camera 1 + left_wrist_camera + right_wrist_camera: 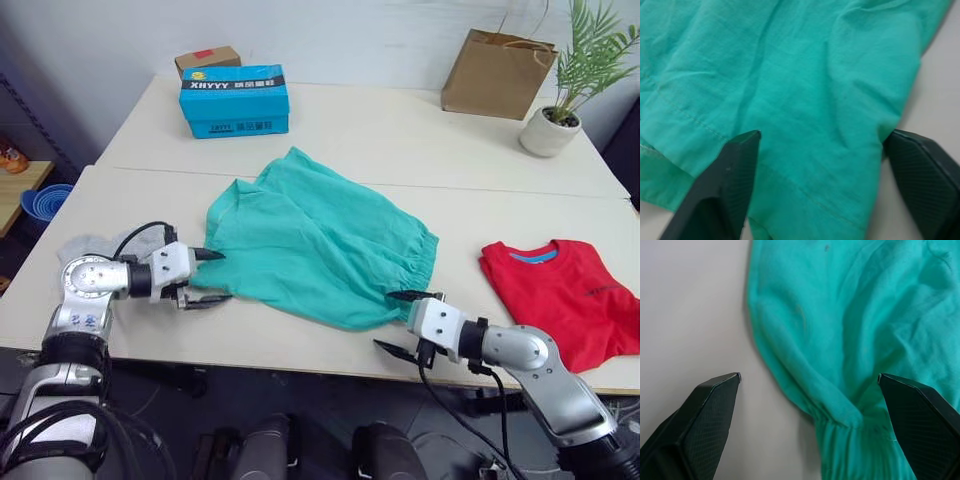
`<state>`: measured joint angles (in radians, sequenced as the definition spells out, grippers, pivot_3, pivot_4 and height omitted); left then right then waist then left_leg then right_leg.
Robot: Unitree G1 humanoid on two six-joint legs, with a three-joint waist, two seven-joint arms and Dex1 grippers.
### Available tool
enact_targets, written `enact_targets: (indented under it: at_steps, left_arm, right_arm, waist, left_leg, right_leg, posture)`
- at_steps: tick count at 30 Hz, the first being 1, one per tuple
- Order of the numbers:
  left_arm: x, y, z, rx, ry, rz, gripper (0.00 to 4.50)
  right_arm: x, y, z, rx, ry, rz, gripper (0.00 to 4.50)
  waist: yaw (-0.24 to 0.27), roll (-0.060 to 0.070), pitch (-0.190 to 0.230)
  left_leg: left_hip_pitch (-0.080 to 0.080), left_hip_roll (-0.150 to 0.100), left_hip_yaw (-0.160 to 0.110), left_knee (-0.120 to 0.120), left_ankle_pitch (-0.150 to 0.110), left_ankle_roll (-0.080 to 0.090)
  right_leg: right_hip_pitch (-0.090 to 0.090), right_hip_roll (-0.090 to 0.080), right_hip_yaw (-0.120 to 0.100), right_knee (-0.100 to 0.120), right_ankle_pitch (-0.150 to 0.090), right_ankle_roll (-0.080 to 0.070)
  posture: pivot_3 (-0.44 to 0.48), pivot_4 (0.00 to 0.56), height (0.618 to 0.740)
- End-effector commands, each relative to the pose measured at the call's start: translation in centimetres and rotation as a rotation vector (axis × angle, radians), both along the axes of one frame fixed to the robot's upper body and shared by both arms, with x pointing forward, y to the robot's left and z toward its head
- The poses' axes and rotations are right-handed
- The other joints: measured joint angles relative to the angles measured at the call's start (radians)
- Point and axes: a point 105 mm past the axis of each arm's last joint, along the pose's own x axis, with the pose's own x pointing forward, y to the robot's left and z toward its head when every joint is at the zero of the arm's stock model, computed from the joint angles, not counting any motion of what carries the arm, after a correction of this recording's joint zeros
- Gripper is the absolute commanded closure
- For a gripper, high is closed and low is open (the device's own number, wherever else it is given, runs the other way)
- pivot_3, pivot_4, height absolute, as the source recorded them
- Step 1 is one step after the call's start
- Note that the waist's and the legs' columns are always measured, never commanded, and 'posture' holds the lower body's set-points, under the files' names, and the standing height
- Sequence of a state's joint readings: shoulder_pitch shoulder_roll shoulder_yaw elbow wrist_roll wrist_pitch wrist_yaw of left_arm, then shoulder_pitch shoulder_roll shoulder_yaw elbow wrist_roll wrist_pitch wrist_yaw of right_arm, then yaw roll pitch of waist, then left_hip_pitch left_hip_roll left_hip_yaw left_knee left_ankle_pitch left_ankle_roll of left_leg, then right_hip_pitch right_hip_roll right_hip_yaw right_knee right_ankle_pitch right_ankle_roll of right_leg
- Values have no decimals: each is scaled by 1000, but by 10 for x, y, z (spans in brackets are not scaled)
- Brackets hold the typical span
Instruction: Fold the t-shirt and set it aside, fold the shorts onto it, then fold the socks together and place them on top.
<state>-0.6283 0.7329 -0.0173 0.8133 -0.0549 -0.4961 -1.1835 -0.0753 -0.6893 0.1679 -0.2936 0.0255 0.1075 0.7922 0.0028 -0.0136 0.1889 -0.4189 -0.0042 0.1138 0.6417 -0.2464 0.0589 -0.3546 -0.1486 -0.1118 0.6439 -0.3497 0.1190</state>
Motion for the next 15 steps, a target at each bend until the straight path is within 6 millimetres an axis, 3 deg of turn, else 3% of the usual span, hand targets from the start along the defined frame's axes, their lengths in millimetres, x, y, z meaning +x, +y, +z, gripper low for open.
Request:
enact_targets:
  at_steps: [1, 4, 10, 14, 15]
  left_arm:
    - [5, 2, -20, 73, 34, 40, 1677]
    - [7, 3, -22, 97, 47, 37, 2629]
    - [-14, -1, -17, 30, 191, -80, 4488]
    - [-45, -12, -6, -43, 282, -215, 4500]
    - [-56, -16, 0, -73, 304, -267, 4500]
  right_arm:
    - [11, -4, 1, -5, -22, -43, 190]
    - [12, -2, 0, 2, -18, -36, 1007]
    - [11, -6, 1, 20, 3, -42, 3060]
    - [7, -1, 10, 80, -16, 3, 4486]
    - [5, 1, 17, 118, -32, 22, 4486]
  waist:
    - [0, 0, 0]
    - [1, 1, -1]
    - [-7, 2, -1]
    - [-15, 2, -1]
    - [-18, 2, -1]
  left_leg:
    - [1, 0, 0, 0, 0, 0]
    - [1, 0, 0, 0, 0, -1]
    - [-2, 0, 1, -1, 2, -3]
    - [-3, 0, 3, -4, 3, 1]
    - [-3, 0, 3, -5, 3, 1]
  right_leg:
    - [0, 0, 0, 0, 0, 0]
    - [-1, 0, 0, 2, 0, 0]
    - [-1, 0, 0, 3, 0, 0]
    - [-1, 0, 0, 1, 0, 0]
    - [-1, 0, 1, 0, 0, 0]
  posture:
    - [0, 150, 740]
    - [0, 150, 740]
    - [0, 150, 740]
    - [0, 150, 740]
    - [0, 150, 740]
